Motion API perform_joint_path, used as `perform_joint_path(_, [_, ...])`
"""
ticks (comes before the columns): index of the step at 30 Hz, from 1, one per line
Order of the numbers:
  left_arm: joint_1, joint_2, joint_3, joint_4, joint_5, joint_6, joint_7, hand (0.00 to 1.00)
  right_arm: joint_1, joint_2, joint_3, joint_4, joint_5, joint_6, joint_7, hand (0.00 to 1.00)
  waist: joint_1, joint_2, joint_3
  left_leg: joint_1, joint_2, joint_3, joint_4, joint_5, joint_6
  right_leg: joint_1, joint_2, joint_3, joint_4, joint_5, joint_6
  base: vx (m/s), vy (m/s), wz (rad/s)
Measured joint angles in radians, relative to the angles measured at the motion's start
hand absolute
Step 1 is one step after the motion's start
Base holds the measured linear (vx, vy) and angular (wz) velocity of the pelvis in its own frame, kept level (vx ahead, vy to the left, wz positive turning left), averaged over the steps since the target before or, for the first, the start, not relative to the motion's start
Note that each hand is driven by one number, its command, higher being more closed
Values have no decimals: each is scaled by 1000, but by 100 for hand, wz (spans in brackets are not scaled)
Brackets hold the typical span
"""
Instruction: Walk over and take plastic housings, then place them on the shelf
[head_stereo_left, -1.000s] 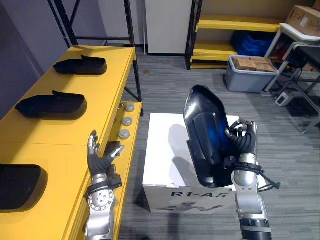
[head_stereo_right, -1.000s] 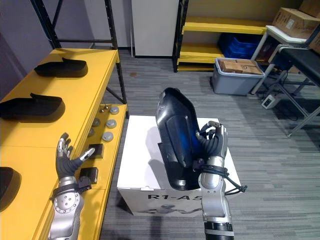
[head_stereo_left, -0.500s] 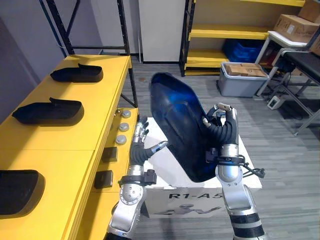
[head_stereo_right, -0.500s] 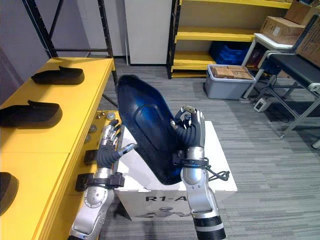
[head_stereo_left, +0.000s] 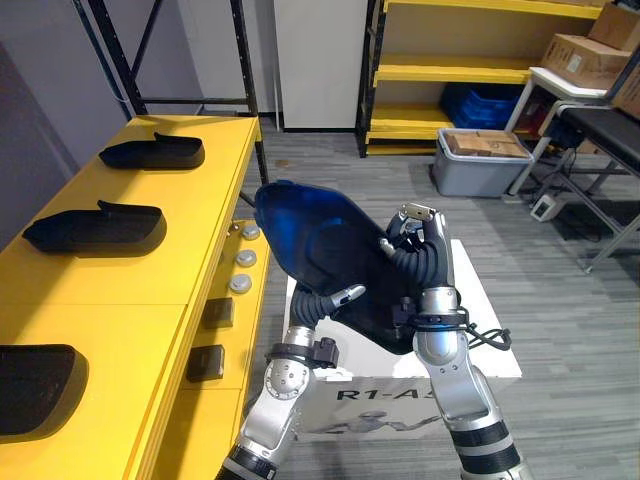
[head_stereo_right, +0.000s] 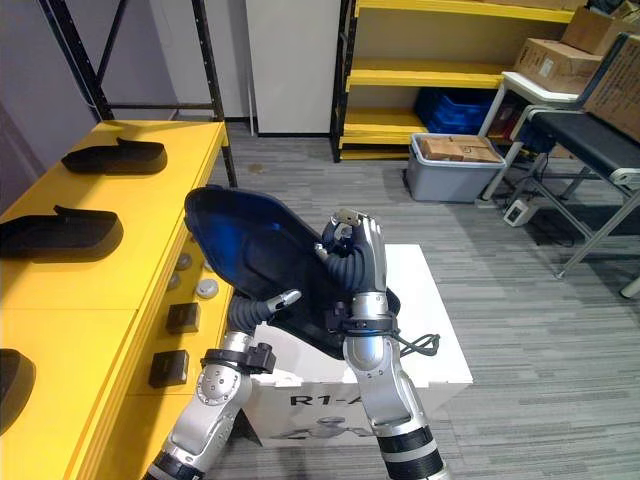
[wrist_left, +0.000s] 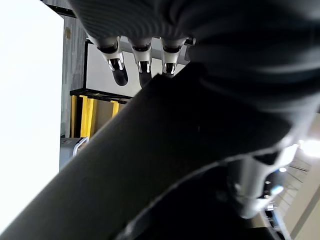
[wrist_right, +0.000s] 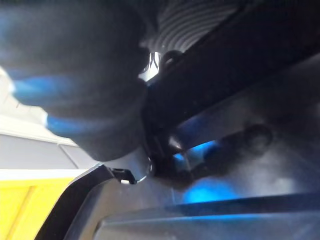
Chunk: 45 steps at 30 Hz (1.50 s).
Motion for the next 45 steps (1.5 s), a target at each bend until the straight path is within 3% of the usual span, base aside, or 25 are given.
perform_joint_path(8, [0,11,-18,3,-16,-1,14,100,-14,-15,15,5,1,0,-13,100,0,0,-5,1,0,-5,1,0,0,0,-1,-2,1,1,0,-13,4,1])
perform_joint_path(9, [0,11,-18,3,-16,-1,18,100,-14,-15,16,6,1,0,-13,0,0,0,-5,1,0,-5,1,0,0,0,-1,-3,1,1,0,0,0,0])
perform_joint_path(16, [2,11,-5,32,-15,21,46,100,-2,4,36,9,41,-6,-6,0,-12,0,-6,1,0,-6,1,0,1,1,-1,-4,0,1,0,0,0,0])
perform_joint_path(20, [9,11,21,33,7,31,41,100,52,17,29,10,98,-36,13,0,-23,0,-6,3,0,-5,1,0,1,3,-1,-4,0,1,0,0,0,0])
perform_joint_path(26, [22,6,61,29,63,31,16,100,102,0,-79,1,190,-45,67,0,-24,-1,-5,20,1,1,-2,0,0,14,0,-2,0,0,0,-5,1,-3])
perform_joint_path(32, [23,-40,79,-22,106,8,-18,100,105,-44,-148,-145,310,-106,116,0,-30,-7,-1,23,6,12,-5,-1,-1,10,5,6,1,1,0,-20,1,-6])
perform_joint_path(33, [24,-45,94,-28,106,1,-24,100,105,-52,-206,-186,334,-133,122,0,-31,-7,-1,23,7,19,-5,-2,-1,6,6,14,3,1,0,2,0,-12])
perform_joint_path(36, [52,-37,136,-23,114,1,-30,100,96,-56,-351,-241,383,-157,109,0,-35,-7,-1,23,9,25,-5,-4,0,2,9,26,4,1,0,6,0,-8])
perform_joint_path(38, [118,-9,219,-7,126,16,-29,100,91,-102,-561,-272,436,-192,72,0,-58,-7,-1,23,10,28,-5,-9,-2,1,10,28,2,1,0,9,-4,-7])
perform_joint_path(42, [151,0,252,-17,144,23,-31,100,180,-127,-709,-242,442,-201,58,0,-66,-7,-1,21,11,29,-5,-11,-3,-1,11,28,1,0,0,2,-1,-1])
perform_joint_path(45, [170,-1,257,-61,152,22,-48,100,262,-124,-770,-86,442,-197,58,0,-77,-7,-1,18,11,28,-3,-13,-3,-3,10,28,2,0,0,0,0,0])
